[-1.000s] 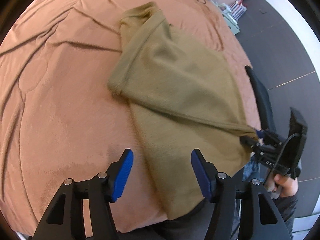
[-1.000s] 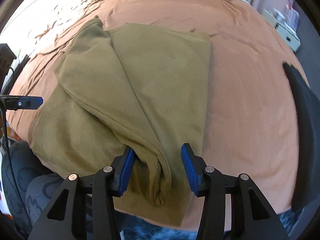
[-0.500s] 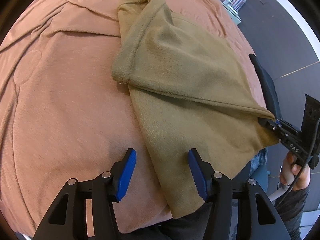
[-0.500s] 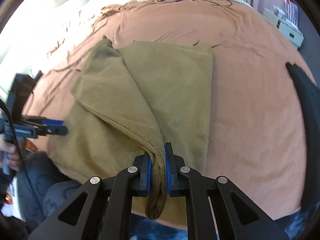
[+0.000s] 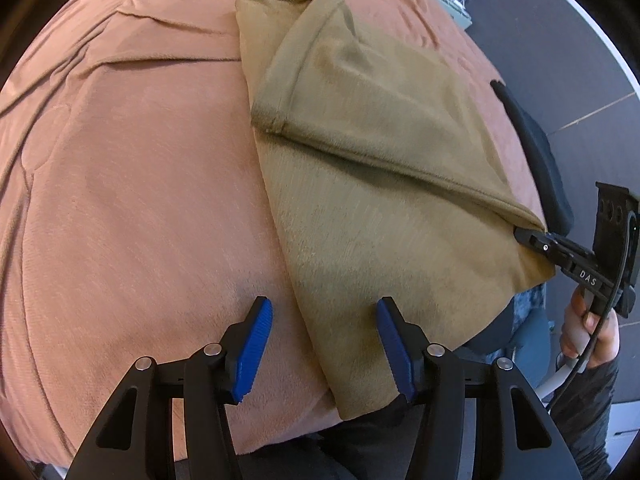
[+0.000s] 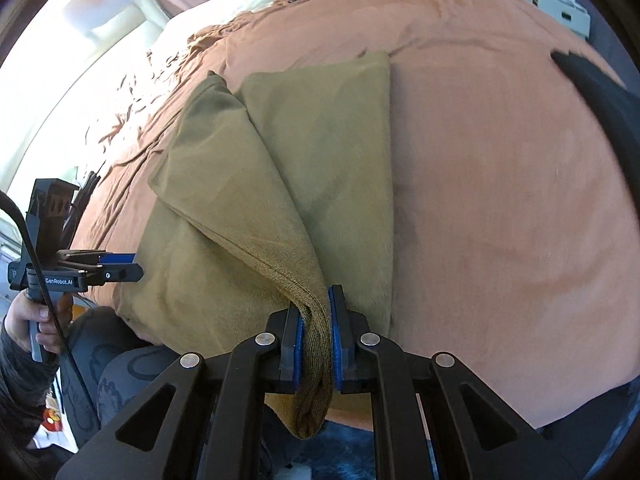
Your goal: Fold small clothes
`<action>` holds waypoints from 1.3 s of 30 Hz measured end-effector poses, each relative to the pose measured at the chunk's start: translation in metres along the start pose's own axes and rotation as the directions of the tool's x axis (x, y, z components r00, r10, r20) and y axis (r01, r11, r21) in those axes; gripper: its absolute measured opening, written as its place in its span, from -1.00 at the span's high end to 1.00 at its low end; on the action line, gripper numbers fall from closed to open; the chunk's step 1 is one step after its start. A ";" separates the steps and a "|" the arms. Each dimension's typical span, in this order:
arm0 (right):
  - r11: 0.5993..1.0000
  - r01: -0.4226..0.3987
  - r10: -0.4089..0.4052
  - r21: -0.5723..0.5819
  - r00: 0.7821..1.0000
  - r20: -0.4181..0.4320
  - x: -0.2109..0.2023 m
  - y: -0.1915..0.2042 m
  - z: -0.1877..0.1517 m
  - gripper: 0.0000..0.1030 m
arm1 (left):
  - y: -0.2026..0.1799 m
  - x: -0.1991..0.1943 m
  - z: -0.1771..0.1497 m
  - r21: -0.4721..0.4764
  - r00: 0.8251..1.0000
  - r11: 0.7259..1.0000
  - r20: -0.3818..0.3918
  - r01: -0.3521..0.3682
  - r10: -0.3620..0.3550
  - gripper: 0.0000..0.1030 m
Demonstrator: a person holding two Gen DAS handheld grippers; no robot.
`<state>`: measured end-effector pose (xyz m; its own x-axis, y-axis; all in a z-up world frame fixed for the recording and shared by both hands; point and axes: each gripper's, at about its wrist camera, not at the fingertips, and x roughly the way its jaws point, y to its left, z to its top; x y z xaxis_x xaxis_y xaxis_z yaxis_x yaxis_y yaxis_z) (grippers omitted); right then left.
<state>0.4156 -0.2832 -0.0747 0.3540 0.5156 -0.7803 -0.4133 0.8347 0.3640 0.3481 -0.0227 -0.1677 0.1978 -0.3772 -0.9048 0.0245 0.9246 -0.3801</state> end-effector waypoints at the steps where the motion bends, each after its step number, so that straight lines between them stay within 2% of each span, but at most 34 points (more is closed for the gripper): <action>1: 1.000 -0.007 0.007 0.010 1.000 -0.001 0.001 -0.003 -0.001 0.85 | -0.001 0.002 0.001 0.005 1.000 1.000 -0.005 -0.007 0.007 -0.10; 5: 0.999 -0.026 0.025 0.032 1.000 0.013 -0.002 -0.008 -0.007 0.85 | -0.008 0.005 0.002 0.021 1.000 0.999 -0.006 -0.030 0.030 -0.10; 8: 0.998 -0.047 0.046 0.051 0.999 0.025 -0.010 -0.012 -0.011 0.85 | -0.008 0.006 0.004 0.015 1.000 1.000 -0.001 -0.014 0.014 -0.10; 13: 0.999 -0.026 0.025 0.043 1.000 0.017 -0.007 -0.015 -0.017 0.85 | -0.001 0.006 0.005 -0.014 1.000 1.000 -0.004 0.007 -0.007 -0.04; 18: 1.000 0.007 -0.007 0.022 1.000 0.007 -0.018 -0.010 -0.016 0.72 | -0.002 0.006 0.008 -0.021 1.000 1.000 0.007 0.011 -0.011 -0.02; 19: 1.000 0.027 -0.027 0.003 1.000 0.013 -0.023 -0.007 -0.015 0.63 | -0.001 0.005 0.009 -0.028 1.000 0.999 0.015 0.018 -0.018 -0.02; 21: 0.997 0.062 -0.061 -0.037 0.998 0.033 -0.032 0.002 -0.012 0.30 | 0.003 0.002 0.009 -0.042 0.999 0.998 0.031 0.037 -0.035 -0.02; 22: 0.996 0.073 -0.070 -0.054 0.996 0.046 -0.036 0.007 -0.011 0.00 | 0.006 0.001 0.010 -0.055 0.998 0.997 0.041 0.051 -0.049 -0.02; 23: 0.994 0.083 -0.079 -0.076 0.995 0.064 -0.041 0.014 -0.009 -0.12 | 0.008 0.001 0.012 -0.066 0.997 0.996 0.046 0.058 -0.055 -0.02; 28: 0.979 0.114 -0.102 -0.168 0.992 0.080 -0.038 0.047 0.003 -0.12 | 0.024 -0.007 0.018 -0.138 0.991 0.988 0.121 0.074 -0.057 -0.02; 33: 0.948 0.126 -0.117 -0.291 0.992 0.051 -0.014 0.087 0.011 -0.12 | 0.034 -0.013 0.015 -0.175 0.986 0.980 0.152 0.097 -0.071 -0.02; 39: 0.904 0.129 -0.134 -0.409 0.991 0.016 0.020 0.123 0.026 -0.12 | 0.053 -0.027 0.006 -0.247 0.975 0.963 0.217 0.110 -0.056 0.12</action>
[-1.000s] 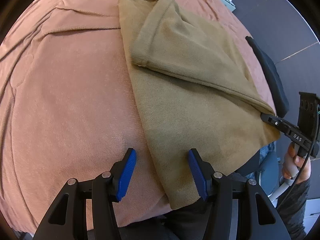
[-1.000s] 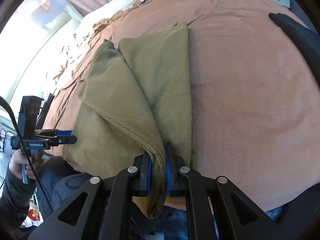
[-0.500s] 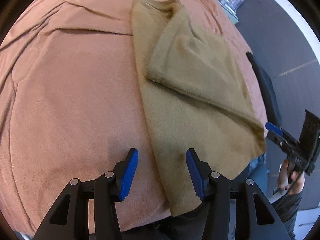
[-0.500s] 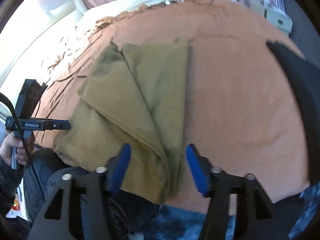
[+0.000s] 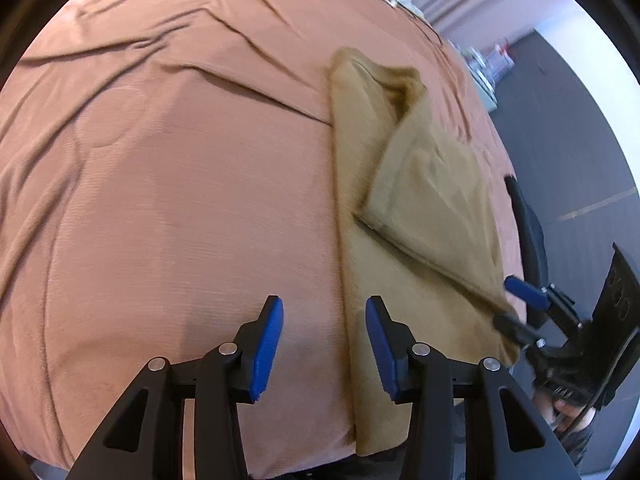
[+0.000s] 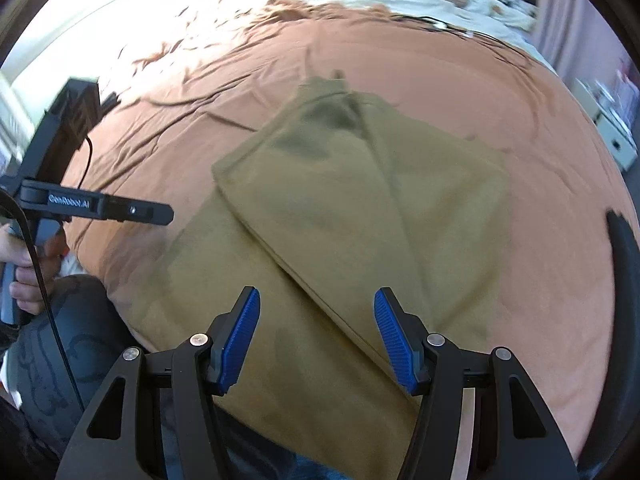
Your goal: Fold small clothes
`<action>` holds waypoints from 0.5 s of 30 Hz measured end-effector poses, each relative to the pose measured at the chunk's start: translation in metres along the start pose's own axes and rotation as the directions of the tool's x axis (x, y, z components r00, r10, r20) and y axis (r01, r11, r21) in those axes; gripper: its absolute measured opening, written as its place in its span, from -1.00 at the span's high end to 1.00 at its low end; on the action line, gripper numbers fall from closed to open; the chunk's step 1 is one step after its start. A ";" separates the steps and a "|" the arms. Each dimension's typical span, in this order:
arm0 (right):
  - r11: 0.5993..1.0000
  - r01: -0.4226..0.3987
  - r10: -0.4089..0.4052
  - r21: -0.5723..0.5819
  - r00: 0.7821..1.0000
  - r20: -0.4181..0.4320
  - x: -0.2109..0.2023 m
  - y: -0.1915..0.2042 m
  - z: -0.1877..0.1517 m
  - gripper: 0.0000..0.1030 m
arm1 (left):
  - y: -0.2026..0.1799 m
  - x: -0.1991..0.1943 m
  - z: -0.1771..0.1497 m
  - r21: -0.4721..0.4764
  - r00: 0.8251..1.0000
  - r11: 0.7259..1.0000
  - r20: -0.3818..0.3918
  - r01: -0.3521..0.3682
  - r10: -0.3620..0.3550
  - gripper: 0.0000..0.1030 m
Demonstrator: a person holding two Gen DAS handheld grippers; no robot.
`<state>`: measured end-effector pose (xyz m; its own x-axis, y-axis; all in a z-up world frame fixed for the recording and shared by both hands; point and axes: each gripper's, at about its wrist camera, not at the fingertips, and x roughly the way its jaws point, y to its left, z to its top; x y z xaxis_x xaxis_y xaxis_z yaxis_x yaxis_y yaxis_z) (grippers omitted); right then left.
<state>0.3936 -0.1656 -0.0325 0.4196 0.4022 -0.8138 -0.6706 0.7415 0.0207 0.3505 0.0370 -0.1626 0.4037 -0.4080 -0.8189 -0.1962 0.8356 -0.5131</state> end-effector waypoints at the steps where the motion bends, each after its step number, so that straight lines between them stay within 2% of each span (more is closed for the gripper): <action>1: 1.000 0.005 -0.005 -0.025 1.000 -0.011 0.007 0.007 0.005 -0.12 | 0.004 -0.003 -0.001 -0.014 1.000 1.000 0.009 0.001 -0.001 0.13; 7: 0.989 0.066 -0.074 -0.135 0.996 -0.056 0.044 0.024 0.027 -0.12 | 0.026 -0.012 -0.002 -0.103 0.999 0.994 0.037 0.035 -0.031 0.16; 15: 0.969 0.122 -0.143 -0.213 0.986 -0.082 0.084 0.041 0.042 -0.12 | 0.035 -0.023 -0.009 -0.116 0.998 0.993 0.050 0.031 -0.025 0.16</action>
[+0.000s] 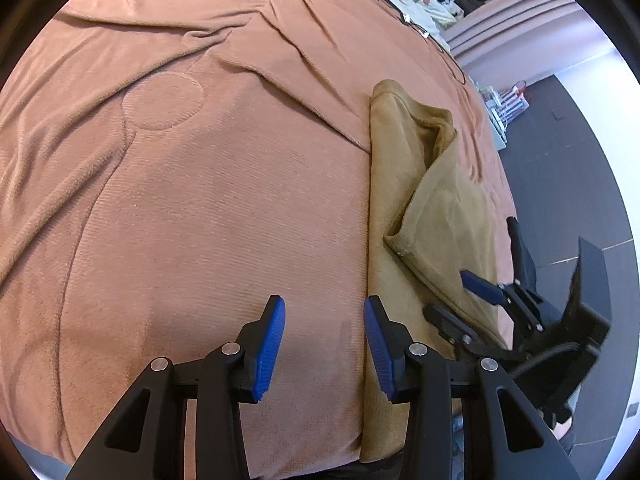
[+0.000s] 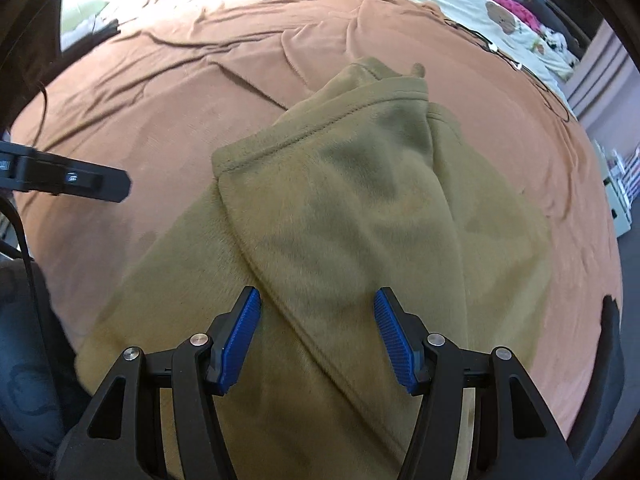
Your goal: Fold small clothes
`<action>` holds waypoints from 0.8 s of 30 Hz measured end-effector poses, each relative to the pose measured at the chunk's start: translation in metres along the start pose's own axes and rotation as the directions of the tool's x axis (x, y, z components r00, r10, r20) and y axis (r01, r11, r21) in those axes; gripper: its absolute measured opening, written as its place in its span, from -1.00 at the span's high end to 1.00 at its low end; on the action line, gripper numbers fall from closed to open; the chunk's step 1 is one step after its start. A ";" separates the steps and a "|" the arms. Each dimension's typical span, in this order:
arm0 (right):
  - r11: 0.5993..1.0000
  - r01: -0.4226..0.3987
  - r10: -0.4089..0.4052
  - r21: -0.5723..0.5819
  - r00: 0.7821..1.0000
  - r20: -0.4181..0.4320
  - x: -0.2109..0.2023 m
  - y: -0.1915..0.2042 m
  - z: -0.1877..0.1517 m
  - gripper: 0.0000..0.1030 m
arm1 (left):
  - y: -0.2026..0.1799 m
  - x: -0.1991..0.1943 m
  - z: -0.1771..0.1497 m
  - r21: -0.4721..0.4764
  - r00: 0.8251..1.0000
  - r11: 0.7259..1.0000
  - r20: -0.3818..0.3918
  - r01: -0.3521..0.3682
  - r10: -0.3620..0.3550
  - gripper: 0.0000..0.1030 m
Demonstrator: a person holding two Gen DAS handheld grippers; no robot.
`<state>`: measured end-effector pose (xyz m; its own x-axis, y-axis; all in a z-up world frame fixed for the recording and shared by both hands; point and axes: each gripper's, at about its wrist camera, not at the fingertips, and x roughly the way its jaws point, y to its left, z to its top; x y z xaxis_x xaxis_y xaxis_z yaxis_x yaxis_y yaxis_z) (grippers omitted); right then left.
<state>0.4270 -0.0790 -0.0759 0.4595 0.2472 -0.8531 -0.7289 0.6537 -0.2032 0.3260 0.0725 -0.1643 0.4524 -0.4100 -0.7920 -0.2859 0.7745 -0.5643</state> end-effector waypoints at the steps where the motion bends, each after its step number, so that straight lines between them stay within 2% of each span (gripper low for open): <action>1: 1.000 0.004 -0.004 -0.002 1.000 -0.001 0.005 0.002 0.004 -0.12 | -0.002 0.001 0.000 0.001 1.000 1.000 -0.002 -0.002 0.002 0.16; 4: 1.000 0.013 -0.013 -0.008 1.000 0.014 0.015 0.000 0.009 -0.12 | -0.002 0.002 0.000 -0.002 1.000 1.000 -0.001 -0.010 0.010 0.16; 6: 1.000 0.014 -0.015 0.007 0.999 0.032 0.017 -0.004 0.010 0.06 | -0.003 0.003 0.000 -0.003 1.000 1.000 -0.002 -0.015 0.015 0.16; 9: 0.998 0.000 -0.004 0.059 0.999 0.054 0.012 -0.012 0.013 0.73 | -0.006 0.004 0.001 0.006 1.000 1.000 -0.003 -0.027 0.027 0.16; 10: 0.997 0.010 -0.014 0.076 0.998 0.061 0.009 -0.015 0.014 0.77 | -0.008 0.004 0.001 0.013 0.999 0.999 -0.002 -0.036 0.036 0.16; 15: 0.983 -0.021 0.002 0.180 0.994 0.108 -0.010 -0.042 0.007 0.80 | -0.020 0.008 0.001 0.058 0.998 0.997 -0.004 -0.058 0.058 0.16; 19: 0.958 -0.074 0.033 0.277 0.988 0.150 -0.024 -0.069 -0.003 0.80 | -0.026 0.013 0.002 0.092 0.998 0.994 -0.025 -0.060 0.062 0.16; 24: 0.929 -0.101 0.038 0.356 0.983 0.182 -0.037 -0.096 -0.016 0.80 | -0.038 0.020 0.006 0.129 0.998 0.990 -0.039 -0.051 0.057 0.16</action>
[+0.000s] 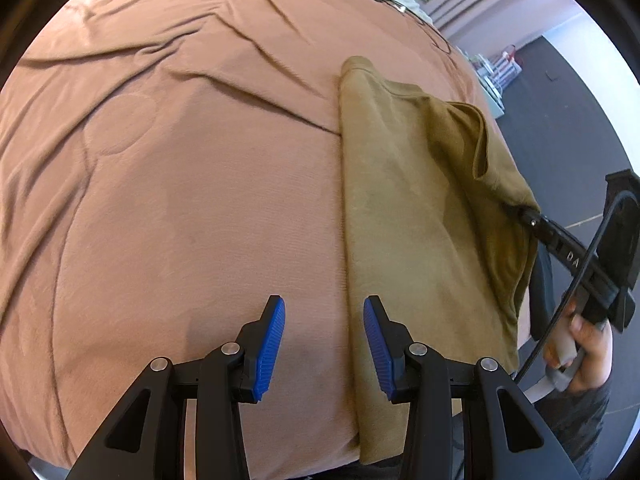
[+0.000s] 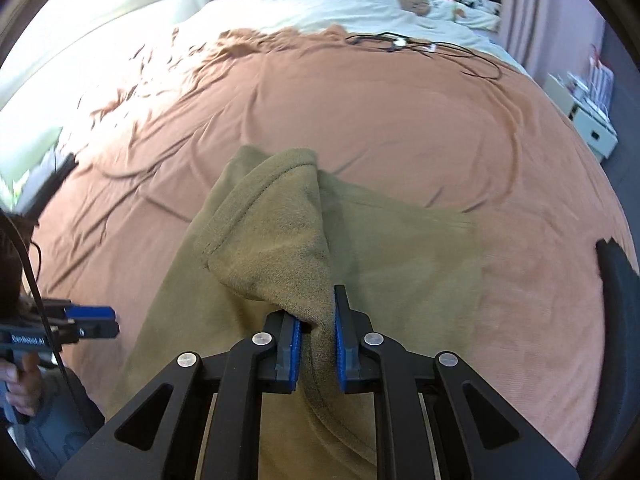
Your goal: Fold small clothes
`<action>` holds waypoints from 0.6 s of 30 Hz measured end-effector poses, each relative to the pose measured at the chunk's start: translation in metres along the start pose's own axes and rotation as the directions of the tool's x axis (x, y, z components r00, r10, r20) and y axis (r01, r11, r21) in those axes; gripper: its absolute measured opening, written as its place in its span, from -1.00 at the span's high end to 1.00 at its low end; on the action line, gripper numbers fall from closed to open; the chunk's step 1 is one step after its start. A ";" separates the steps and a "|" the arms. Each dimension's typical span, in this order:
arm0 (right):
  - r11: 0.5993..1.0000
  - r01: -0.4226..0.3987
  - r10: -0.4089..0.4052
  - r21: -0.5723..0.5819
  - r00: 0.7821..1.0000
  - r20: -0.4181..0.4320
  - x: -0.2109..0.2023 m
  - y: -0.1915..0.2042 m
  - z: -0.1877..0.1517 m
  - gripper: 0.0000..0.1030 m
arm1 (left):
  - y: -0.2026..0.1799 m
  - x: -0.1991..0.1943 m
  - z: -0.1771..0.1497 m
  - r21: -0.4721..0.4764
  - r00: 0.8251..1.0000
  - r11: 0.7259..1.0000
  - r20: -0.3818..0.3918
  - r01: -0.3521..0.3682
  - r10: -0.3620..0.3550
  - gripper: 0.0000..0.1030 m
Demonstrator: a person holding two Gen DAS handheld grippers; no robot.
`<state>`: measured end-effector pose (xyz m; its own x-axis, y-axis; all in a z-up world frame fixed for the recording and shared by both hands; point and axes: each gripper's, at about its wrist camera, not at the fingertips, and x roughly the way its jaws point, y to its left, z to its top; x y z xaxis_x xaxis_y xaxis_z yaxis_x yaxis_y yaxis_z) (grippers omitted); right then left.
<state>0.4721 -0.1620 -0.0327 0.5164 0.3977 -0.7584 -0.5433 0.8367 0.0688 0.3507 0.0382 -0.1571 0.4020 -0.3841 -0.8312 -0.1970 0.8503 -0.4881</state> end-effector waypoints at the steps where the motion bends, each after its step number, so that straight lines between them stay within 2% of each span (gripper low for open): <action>1: 1.000 -0.004 0.004 0.015 1.000 0.002 -0.002 -0.005 -0.001 0.80 | -0.003 0.001 0.002 0.011 1.000 1.000 -0.002 -0.002 0.002 0.16; 9: 0.985 -0.043 0.042 0.170 0.999 0.011 0.009 -0.056 0.000 0.80 | -0.022 0.006 0.021 0.080 0.999 0.996 -0.007 -0.036 0.036 0.16; 18: 0.929 -0.075 0.080 0.362 0.997 0.001 0.026 -0.105 -0.011 0.74 | -0.025 0.008 0.050 0.104 0.996 0.990 -0.003 -0.091 0.092 0.16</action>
<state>0.5358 -0.2439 -0.0669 0.4719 0.4639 -0.7497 -0.3043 0.8838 0.3554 0.4038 0.0315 -0.1381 0.3799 -0.3055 -0.8731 -0.1387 0.9144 -0.3803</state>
